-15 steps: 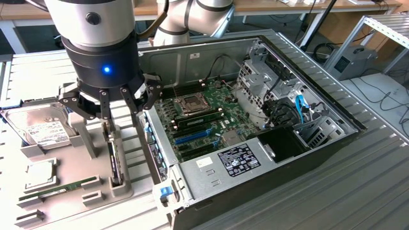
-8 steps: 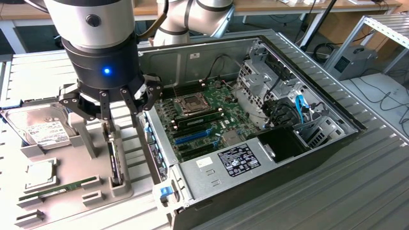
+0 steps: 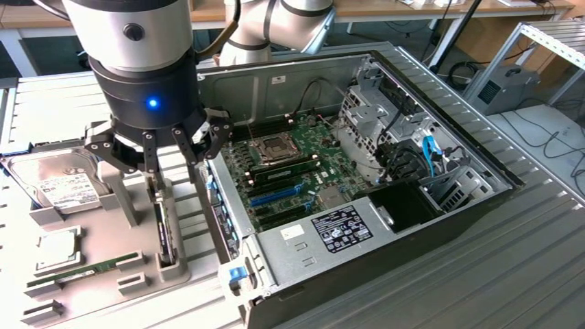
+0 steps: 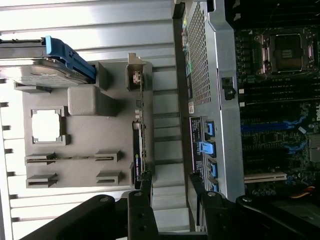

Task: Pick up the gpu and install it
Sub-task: 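Pick up the gpu and move the gpu toward the slot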

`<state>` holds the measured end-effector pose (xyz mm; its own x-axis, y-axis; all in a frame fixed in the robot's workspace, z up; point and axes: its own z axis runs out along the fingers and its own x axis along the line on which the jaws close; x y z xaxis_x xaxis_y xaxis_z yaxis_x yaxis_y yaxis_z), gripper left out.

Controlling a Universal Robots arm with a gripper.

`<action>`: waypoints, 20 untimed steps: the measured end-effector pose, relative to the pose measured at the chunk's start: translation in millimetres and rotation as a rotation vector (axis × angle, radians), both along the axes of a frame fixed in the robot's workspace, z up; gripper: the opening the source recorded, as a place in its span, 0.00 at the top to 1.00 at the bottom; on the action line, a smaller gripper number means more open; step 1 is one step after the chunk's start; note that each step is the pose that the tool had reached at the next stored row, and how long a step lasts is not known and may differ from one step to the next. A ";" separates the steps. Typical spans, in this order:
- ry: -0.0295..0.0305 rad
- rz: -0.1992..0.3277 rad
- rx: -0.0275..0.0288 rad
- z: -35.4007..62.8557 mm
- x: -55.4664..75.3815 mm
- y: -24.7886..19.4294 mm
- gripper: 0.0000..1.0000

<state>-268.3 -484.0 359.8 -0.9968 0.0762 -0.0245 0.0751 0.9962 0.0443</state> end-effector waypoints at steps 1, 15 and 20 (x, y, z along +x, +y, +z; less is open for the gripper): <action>0.0000 0.000 0.0000 -0.2 0.0 0.0 0.58; 0.0000 0.000 -0.0001 -3.8 -0.4 0.0 0.58; 0.0000 0.000 0.0000 -5.0 -0.6 0.0 0.58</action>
<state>-268.9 -484.0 354.8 -0.9968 0.0762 -0.0244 0.0751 0.9962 0.0443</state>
